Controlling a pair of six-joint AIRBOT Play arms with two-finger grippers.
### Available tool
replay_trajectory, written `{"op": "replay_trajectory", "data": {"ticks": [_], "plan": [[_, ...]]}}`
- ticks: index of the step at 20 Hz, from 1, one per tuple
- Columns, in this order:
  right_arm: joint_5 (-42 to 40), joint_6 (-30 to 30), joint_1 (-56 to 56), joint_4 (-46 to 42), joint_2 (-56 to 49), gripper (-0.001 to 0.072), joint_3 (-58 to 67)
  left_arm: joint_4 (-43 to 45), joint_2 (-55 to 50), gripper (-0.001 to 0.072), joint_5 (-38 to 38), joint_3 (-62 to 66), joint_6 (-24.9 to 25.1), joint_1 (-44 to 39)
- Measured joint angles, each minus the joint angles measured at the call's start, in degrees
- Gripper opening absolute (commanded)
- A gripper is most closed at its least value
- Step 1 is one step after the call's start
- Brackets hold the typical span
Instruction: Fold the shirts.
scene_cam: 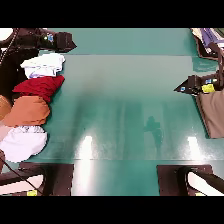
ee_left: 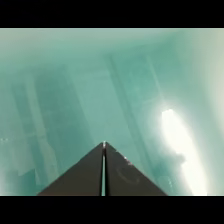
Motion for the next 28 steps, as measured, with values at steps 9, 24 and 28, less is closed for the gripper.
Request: {"op": "replay_trajectory", "data": {"ticks": [9,24,28], "plan": [[-0.52,0.0,0.24,0.09,0.0,0.0014,0.0,0.02,0.0,0.0026,0.35,0.0,0.0,0.0],[-3.08,-1.97,0.24,0.13,0.0,0.0014,0.0,12.22,-2.12,0.0521,5.29,0.0,2.73,0.11],[-3.28,-1.95,0.37,0.35,0.0,0.0015,0.0,24.94,-9.55,0.0522,5.51,0.0,-4.72,3.56]]}}
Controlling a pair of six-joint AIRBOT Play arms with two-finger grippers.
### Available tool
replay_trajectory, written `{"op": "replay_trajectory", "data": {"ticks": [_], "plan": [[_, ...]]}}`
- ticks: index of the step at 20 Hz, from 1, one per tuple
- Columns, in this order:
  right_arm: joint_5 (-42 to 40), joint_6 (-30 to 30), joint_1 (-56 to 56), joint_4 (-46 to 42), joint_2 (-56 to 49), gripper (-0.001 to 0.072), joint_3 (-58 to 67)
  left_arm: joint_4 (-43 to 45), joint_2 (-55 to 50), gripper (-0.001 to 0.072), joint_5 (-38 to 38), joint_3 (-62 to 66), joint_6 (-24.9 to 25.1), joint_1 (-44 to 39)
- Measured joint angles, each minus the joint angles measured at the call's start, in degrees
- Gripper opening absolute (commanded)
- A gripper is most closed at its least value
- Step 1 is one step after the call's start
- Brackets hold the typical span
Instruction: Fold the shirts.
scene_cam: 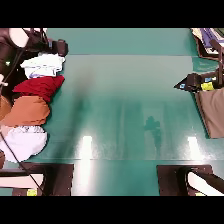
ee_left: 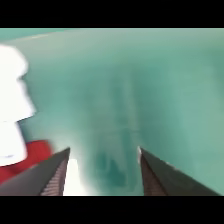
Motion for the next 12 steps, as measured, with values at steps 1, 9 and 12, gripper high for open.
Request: {"op": "replay_trajectory", "data": {"ticks": [1,9,12], "plan": [[0.02,0.0,0.11,0.07,0.0,0.0015,0.0,1.64,-2.45,0.0522,0.0,0.0,-1.84,1.66],[0.13,0.09,0.33,0.24,0.0,0.0015,0.0,3.28,-16.94,0.0522,3.72,-0.02,-7.04,12.92],[-0.09,0.2,0.33,0.26,0.0,0.0015,0.0,3.28,-19.41,0.052,5.79,-0.02,-7.41,15.08]]}}
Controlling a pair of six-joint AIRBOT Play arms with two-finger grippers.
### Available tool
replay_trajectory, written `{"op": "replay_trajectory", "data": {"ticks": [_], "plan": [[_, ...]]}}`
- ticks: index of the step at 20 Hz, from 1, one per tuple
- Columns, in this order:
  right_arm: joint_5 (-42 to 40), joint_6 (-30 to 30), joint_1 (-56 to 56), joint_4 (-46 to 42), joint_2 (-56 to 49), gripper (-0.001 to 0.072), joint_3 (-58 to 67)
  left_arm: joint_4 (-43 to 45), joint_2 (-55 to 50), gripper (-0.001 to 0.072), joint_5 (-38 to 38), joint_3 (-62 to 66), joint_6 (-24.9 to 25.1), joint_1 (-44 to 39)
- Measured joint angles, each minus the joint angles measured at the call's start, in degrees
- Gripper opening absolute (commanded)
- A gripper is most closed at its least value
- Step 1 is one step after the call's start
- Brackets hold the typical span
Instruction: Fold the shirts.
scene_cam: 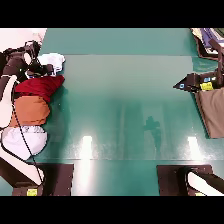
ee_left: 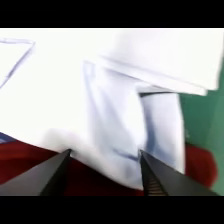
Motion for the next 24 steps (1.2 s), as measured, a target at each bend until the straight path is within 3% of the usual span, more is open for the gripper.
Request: {"op": "replay_trajectory", "data": {"ticks": [2,4,5,11,15,24], "plan": [[-0.22,0.35,0.0,-0.02,0.0,0.0015,0.0,0.0,-1.03,0.0496,1.42,0.02,-0.15,0.61],[-0.42,1.03,0.0,0.0,0.0,0.0015,0.0,0.0,-1.53,0.0154,3.34,0.39,-0.2,0.98],[-0.46,1.33,0.0,0.0,0.0,0.0014,0.0,0.04,-1.7,0.0028,4.2,0.79,-0.22,1.14],[-0.92,1.86,0.0,0.02,0.0,0.0014,0.0,-0.2,-0.72,0.0023,2.78,6.84,-0.33,0.96],[-3.85,1.97,0.0,1.09,-0.11,0.0014,1.46,-0.46,7.91,0.0023,0.74,14.8,2.47,-2.45],[-7.78,-0.76,-2.29,1.11,-0.39,0.0015,20.98,-0.94,37.81,0.0023,-0.42,21.46,8.37,-24.22]]}}
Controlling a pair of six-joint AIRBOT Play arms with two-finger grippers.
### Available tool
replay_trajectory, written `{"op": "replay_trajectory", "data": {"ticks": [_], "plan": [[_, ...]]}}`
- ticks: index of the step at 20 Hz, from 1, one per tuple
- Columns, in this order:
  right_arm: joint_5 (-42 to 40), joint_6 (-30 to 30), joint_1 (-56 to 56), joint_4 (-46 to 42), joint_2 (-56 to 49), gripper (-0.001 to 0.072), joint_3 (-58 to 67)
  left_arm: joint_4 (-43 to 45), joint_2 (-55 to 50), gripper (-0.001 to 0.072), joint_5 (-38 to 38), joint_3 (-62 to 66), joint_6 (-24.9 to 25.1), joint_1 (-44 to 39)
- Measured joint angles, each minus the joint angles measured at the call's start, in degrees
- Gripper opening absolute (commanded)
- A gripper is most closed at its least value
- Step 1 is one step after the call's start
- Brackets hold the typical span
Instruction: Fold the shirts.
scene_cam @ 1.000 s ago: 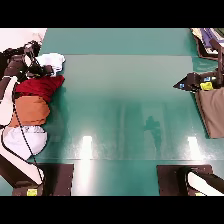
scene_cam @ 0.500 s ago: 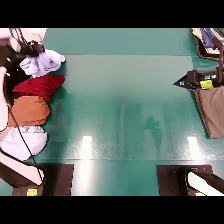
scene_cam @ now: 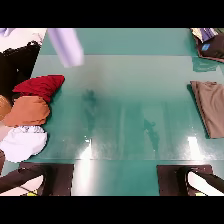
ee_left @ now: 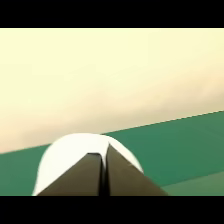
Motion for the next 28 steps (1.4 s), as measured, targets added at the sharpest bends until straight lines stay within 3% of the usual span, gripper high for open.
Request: {"op": "replay_trajectory", "data": {"ticks": [5,10,12,13,19,20,21,22,28], "plan": [[1.07,-0.35,-1.36,-0.07,0.0,0.0014,8.39,-2.12,3.41,0.0023,-8.81,-6.19,-0.61,-12.17],[2.4,-0.44,-1.66,-0.09,0.17,0.0014,9.33,-5.6,3.61,0.003,-17.29,-28.2,-1.73,-15.74],[3.08,-0.46,-1.66,-0.13,0.17,0.0015,8.2,-7.69,3.63,0.0512,-18.34,-38.71,-2.58,-16.15],[3.17,-0.44,-1.66,-0.11,0.17,0.0015,7.48,-8.9,3.69,0.0555,-18.38,-43.47,-3.1,-16.31],[5.22,-0.44,-0.83,-0.09,0.17,0.0016,0.87,-8.66,4.07,0.0542,-22.34,-60.63,-5.51,-15.02],[5.84,-0.44,-0.26,-0.09,0.15,0.008,-0.76,-7.96,4.28,0.0543,-23.17,-61.57,-5.88,-14.03],[6.12,-0.42,0.44,-0.11,0.17,0.0303,-2.43,-7.82,4.46,0.0543,-23.5,-62.18,-6.23,-13.09],[6.51,-0.44,1.25,-0.09,0.17,0.0389,-4.37,-7.85,4.52,0.0543,-23.65,-62.71,-6.51,-12.33],[6.67,-0.44,6.05,-0.13,0.11,0.0388,-17.07,-7.26,4.72,0.0542,-18.03,-63.76,-8.66,-9.97]]}}
